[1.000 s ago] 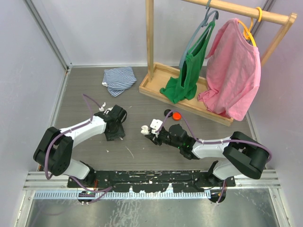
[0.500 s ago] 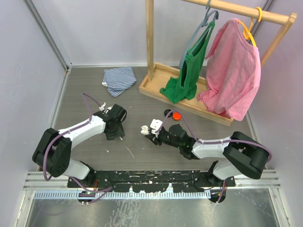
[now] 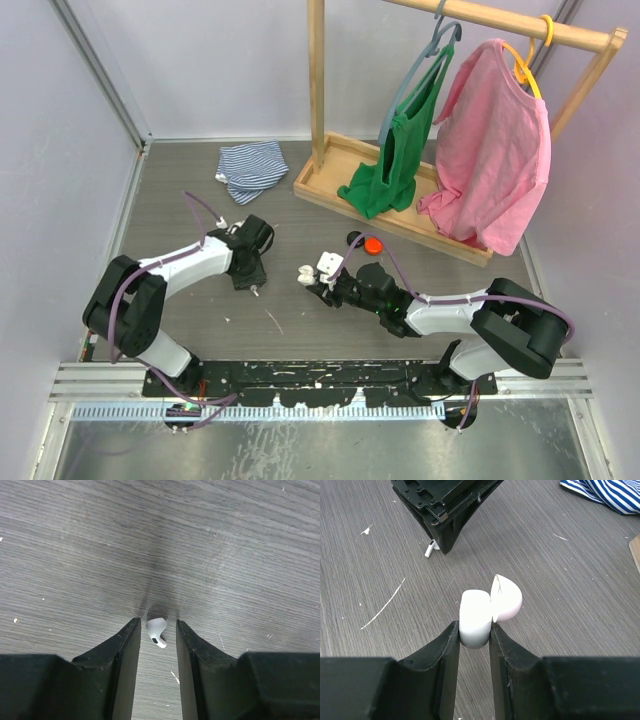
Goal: Insert the wireless bluetooth earbuds into the charging case
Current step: Pick up the earbud from the center of the board.
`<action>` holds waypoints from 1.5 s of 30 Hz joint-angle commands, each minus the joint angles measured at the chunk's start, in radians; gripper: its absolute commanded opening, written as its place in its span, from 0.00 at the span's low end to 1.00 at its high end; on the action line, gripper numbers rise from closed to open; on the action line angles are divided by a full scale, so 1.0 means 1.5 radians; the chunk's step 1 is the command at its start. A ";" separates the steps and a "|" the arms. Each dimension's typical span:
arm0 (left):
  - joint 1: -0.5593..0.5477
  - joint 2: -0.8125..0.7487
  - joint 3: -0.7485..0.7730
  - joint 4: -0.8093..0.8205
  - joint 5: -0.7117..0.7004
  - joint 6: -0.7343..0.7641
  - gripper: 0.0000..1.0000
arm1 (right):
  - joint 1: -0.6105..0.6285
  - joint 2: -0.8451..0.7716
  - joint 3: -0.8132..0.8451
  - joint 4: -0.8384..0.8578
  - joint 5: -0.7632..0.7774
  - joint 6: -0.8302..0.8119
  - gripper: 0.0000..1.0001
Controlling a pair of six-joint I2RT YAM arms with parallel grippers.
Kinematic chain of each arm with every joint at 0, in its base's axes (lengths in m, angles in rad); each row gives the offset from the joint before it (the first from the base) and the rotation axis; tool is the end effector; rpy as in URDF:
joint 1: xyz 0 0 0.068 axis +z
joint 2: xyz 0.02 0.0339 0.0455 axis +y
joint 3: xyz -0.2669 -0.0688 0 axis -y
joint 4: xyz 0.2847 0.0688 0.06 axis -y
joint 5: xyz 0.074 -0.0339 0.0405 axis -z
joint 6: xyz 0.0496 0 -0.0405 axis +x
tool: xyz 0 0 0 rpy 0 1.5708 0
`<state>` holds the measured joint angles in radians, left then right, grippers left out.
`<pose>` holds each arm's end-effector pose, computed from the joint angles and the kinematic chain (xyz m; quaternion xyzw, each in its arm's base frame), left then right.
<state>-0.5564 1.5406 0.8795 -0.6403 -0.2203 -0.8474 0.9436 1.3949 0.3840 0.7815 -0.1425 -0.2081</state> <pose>0.2656 -0.1524 0.1348 -0.1574 0.9724 -0.0030 0.1723 0.1675 0.2432 0.1389 -0.4626 0.6313 0.2749 0.5585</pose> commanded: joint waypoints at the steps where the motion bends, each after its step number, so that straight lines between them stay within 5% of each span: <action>1: -0.002 0.011 0.024 0.010 -0.012 0.006 0.35 | 0.005 -0.002 0.026 0.030 0.008 -0.008 0.01; 16: -0.002 0.037 0.020 0.021 -0.002 0.010 0.18 | 0.006 -0.003 0.026 0.029 0.008 -0.009 0.01; 27: -0.027 -0.090 -0.001 0.077 -0.015 0.033 0.12 | 0.007 -0.004 0.022 0.041 0.013 -0.008 0.01; 45: -0.234 -0.300 0.029 0.156 -0.198 0.124 0.13 | 0.007 -0.038 -0.028 0.160 0.028 0.037 0.01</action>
<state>-0.8406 1.1305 0.8814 -0.5011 -0.3973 -0.7235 0.9474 1.3731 0.3550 0.8928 -0.1226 -0.1761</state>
